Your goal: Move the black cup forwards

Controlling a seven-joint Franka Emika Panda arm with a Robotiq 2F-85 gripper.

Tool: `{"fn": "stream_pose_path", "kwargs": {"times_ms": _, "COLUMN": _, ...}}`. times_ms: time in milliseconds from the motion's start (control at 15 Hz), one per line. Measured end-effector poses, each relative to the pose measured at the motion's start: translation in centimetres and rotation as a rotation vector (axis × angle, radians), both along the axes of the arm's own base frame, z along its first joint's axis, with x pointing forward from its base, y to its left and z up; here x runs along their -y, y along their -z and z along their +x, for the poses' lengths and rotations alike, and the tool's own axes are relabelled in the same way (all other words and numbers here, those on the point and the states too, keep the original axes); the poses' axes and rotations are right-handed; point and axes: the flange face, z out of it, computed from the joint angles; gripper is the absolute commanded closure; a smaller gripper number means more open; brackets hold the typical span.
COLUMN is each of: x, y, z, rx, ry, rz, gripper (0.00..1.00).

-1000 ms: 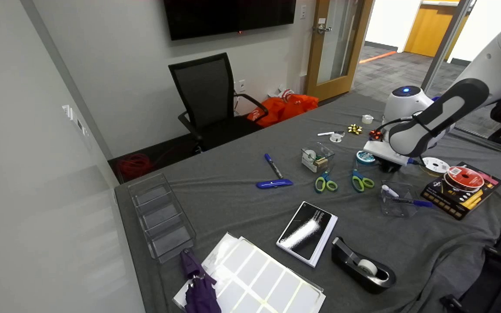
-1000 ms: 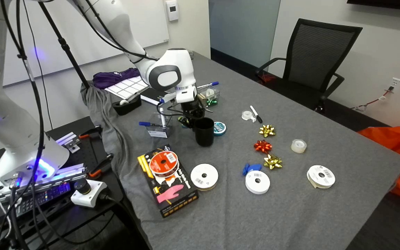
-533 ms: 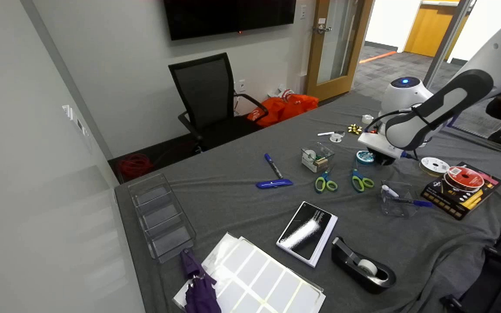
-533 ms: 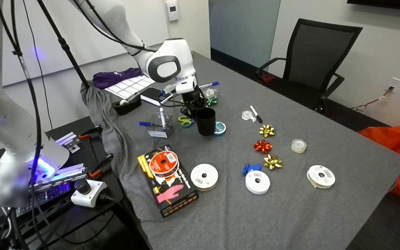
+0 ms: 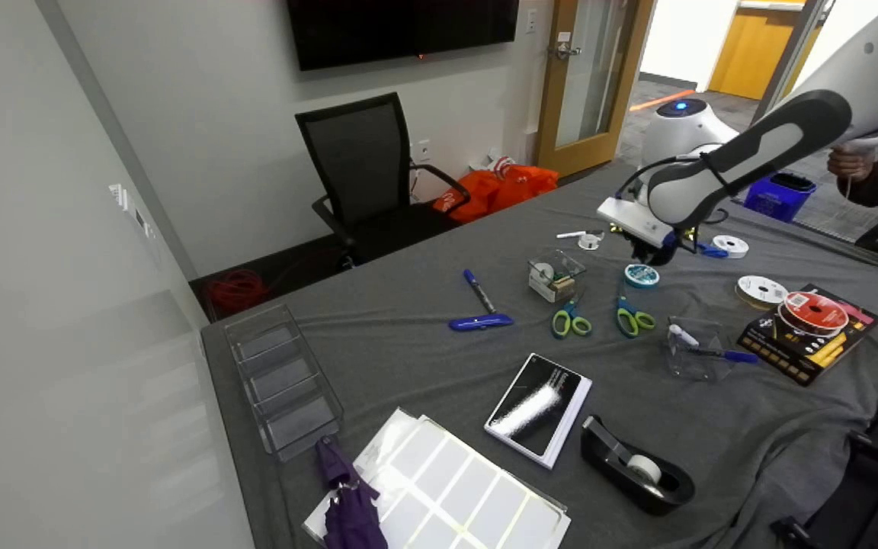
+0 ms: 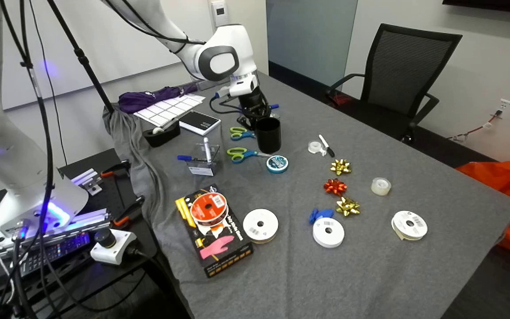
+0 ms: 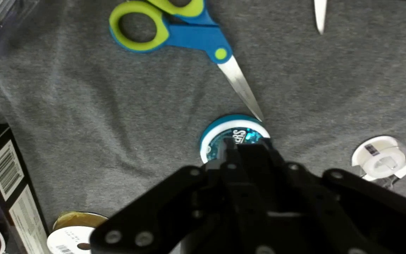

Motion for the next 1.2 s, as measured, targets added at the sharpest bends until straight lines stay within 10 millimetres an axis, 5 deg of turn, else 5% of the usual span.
{"fn": "stream_pose_path", "kwargs": {"times_ms": 467, "x": -0.5, "y": -1.4, "z": 5.0, "rx": -0.009, "ry": 0.032, "rz": -0.018, "gripper": 0.95}}
{"fn": "stream_pose_path", "kwargs": {"times_ms": 1200, "x": 3.0, "y": 1.4, "z": 8.8, "rx": -0.002, "ry": -0.499, "rz": -0.084, "gripper": 0.95}}
